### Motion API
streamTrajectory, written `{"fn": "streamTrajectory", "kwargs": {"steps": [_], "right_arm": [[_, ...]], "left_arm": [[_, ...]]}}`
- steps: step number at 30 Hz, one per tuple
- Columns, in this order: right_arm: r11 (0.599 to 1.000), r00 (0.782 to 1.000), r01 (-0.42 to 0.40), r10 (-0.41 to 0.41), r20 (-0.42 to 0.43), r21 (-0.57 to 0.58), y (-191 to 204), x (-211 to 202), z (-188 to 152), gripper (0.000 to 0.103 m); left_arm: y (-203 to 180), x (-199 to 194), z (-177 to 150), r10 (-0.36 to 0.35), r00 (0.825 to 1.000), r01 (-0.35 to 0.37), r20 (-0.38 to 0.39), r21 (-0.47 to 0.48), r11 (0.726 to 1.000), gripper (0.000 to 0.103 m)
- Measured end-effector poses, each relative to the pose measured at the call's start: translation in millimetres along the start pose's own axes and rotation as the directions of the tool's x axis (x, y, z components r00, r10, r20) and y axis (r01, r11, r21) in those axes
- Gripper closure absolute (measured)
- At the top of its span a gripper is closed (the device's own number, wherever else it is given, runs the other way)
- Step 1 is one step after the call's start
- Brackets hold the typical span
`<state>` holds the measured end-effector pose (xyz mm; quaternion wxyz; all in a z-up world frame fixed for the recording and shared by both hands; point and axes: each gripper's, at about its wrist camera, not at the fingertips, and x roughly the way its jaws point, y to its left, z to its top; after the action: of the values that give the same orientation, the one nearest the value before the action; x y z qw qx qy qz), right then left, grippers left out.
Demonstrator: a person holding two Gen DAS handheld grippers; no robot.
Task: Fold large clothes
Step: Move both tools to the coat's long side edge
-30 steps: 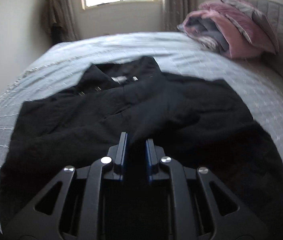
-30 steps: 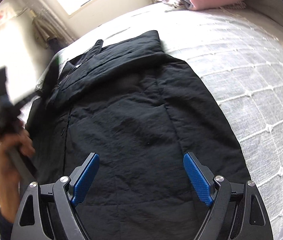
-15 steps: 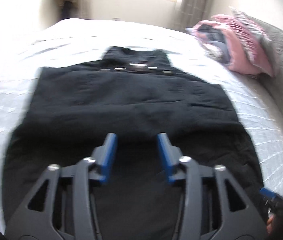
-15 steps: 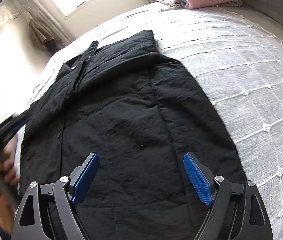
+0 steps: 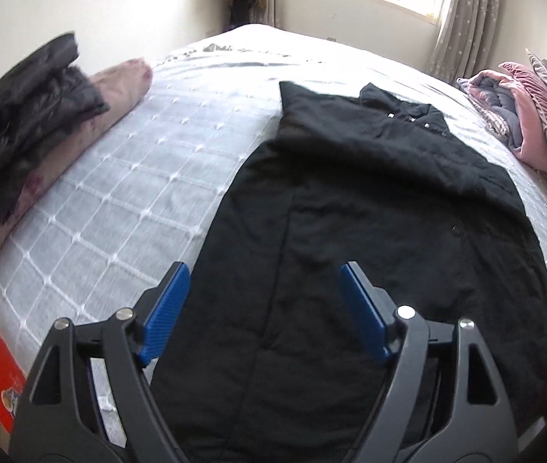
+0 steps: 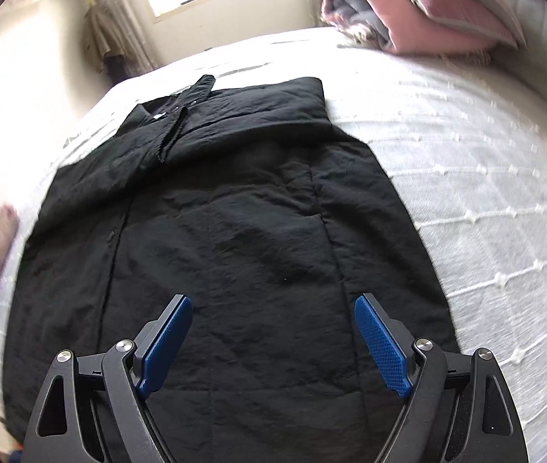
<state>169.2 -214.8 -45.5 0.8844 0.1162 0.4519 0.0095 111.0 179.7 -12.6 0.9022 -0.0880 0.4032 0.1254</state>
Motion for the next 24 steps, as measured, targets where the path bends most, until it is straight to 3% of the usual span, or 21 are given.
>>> {"fn": "streamTrajectory", "kwargs": {"steps": [3,5,8,10,12,14,24], "right_arm": [[0.998,0.998,0.054,-0.054,0.013,-0.043,3.4,-2.5,-3.5,0.016],[0.995,0.997,0.072,-0.071,0.02,-0.071,4.7,-6.0,-7.9,0.016],[0.989,0.994,0.106,-0.103,0.035,-0.107,3.0,-13.9,-16.7,0.016],[0.986,0.991,0.128,-0.123,0.051,-0.109,-3.3,-20.4,-21.8,0.016],[0.985,0.99,0.138,-0.134,0.047,-0.103,-9.6,-23.4,-25.6,0.016],[0.983,0.988,0.151,-0.148,0.04,-0.101,-16.5,-26.9,-31.9,0.016],[0.996,0.996,0.089,-0.089,0.03,0.001,-54.7,-70.6,-79.8,0.016]], "left_arm": [[14.0,14.4,-18.3,0.011,0.999,-0.011,0.036,0.019,1.0,0.022],[29.6,32.2,-29.0,0.063,0.996,-0.062,-0.061,0.011,0.998,0.022],[56.3,20.4,-33.2,-0.021,0.999,0.018,-0.041,-0.068,0.998,0.022],[68.8,9.4,-37.6,0.026,1.0,-0.026,0.0,-0.062,0.998,0.022],[73.0,7.2,-44.2,0.072,0.997,-0.072,-0.004,-0.015,0.997,0.022],[78.9,7.4,-50.0,0.071,0.997,-0.071,-0.021,-0.001,0.997,0.022],[111.8,-12.3,-71.3,0.034,0.999,-0.034,0.004,-0.011,0.999,0.022]]}}
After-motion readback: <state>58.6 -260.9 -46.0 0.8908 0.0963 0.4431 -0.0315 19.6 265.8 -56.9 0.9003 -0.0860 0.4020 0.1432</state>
